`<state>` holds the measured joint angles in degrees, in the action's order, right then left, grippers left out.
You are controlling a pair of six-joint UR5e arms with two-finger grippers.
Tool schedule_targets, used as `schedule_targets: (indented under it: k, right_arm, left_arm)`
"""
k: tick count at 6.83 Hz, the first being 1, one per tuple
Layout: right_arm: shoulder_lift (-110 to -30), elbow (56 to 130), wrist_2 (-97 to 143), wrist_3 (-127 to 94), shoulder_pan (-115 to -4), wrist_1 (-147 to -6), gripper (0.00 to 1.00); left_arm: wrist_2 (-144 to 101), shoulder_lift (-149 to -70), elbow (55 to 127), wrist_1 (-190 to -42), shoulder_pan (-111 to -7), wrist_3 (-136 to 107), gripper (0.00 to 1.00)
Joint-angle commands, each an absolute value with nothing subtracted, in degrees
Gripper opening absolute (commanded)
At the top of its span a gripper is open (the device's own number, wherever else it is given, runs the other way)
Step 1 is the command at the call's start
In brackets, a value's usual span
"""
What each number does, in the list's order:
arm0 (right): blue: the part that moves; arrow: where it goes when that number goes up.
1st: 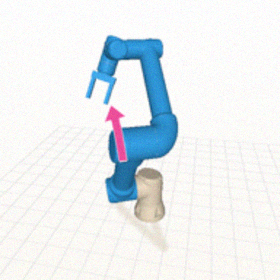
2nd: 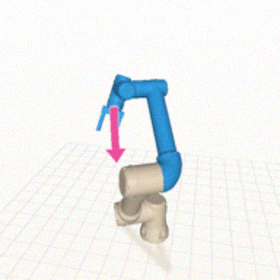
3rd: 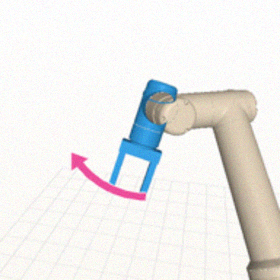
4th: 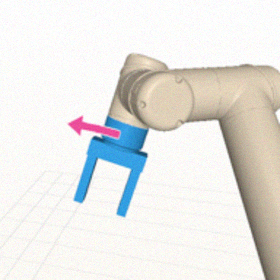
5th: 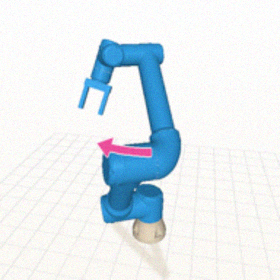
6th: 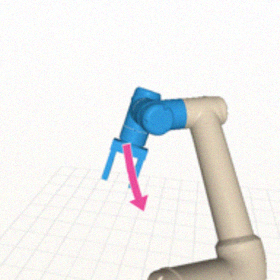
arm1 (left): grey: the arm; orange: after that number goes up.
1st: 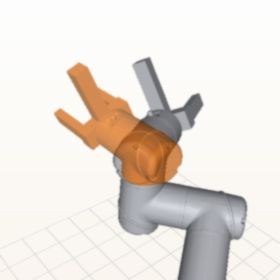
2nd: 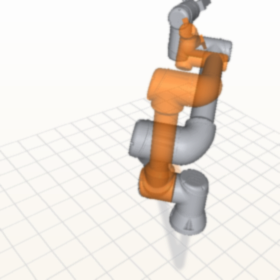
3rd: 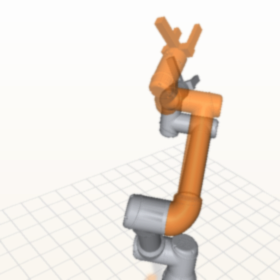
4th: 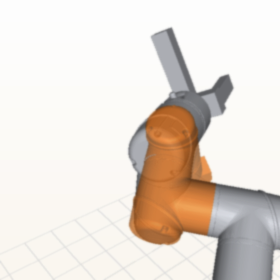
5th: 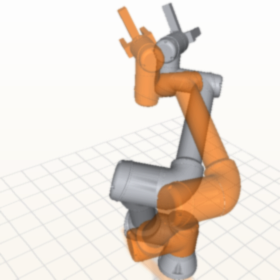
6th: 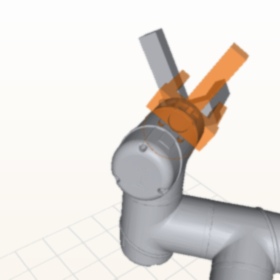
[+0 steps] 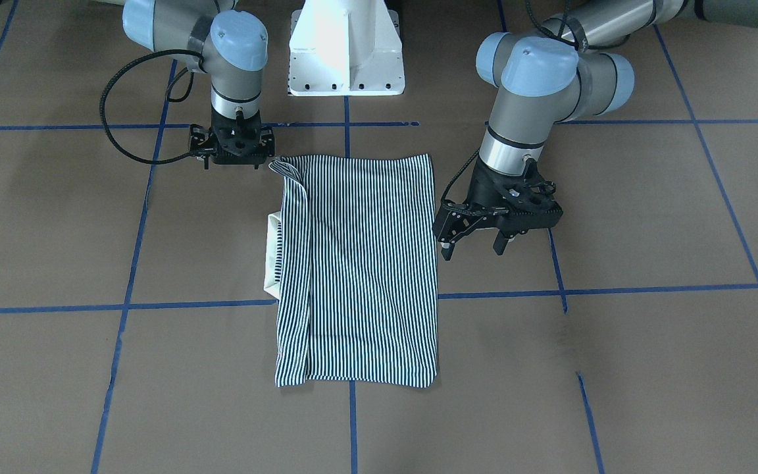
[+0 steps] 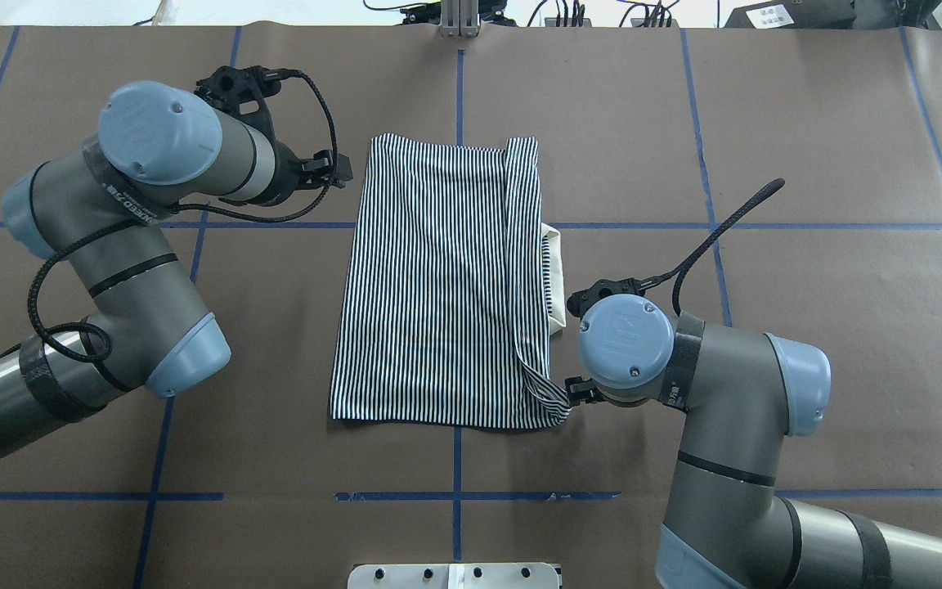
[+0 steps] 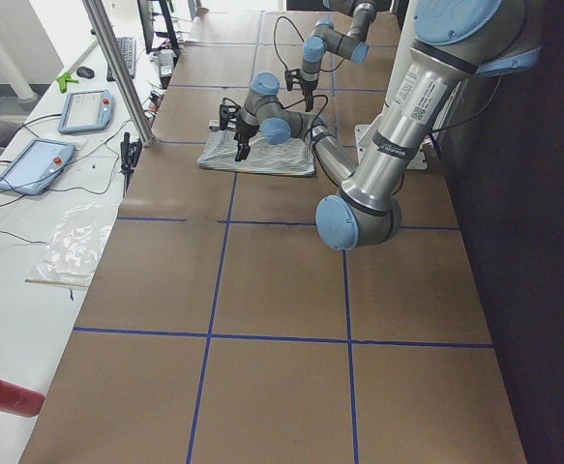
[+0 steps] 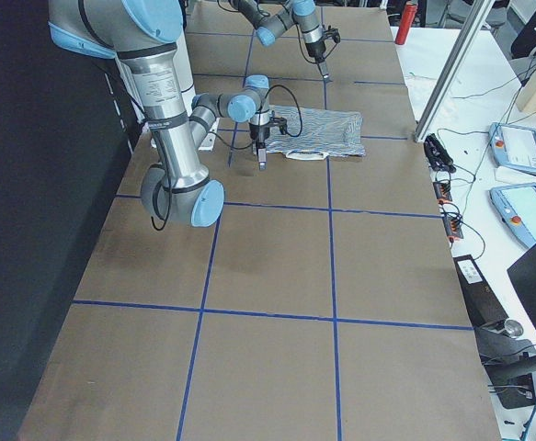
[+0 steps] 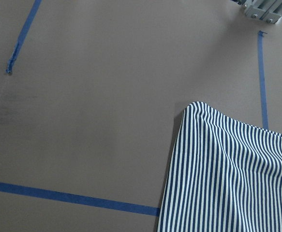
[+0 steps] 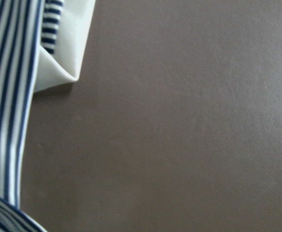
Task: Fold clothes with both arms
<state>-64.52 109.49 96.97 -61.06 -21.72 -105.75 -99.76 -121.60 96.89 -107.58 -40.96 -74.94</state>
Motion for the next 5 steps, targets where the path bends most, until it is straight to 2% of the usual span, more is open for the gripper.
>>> schedule_targets:
  k: [1, 3, 5]
  right_arm:
    - [-60.7, 107.7, 96.5, -59.2, -22.0, -100.2, 1.0]
    - [-61.0, 106.4, 96.5, -59.2, -21.7, -93.7, 0.99]
    - [-61.7, 107.0, 95.4, -61.0, -20.7, -90.2, 0.71]
  left_arm:
    - [-99.8, -121.2, 96.8, -107.8, -41.0, -74.5, 1.0]
    - [-99.8, -121.0, 96.8, -107.9, -41.0, -74.4, 1.0]
    - [-99.8, -121.0, 96.8, -107.9, -41.0, -74.4, 1.0]
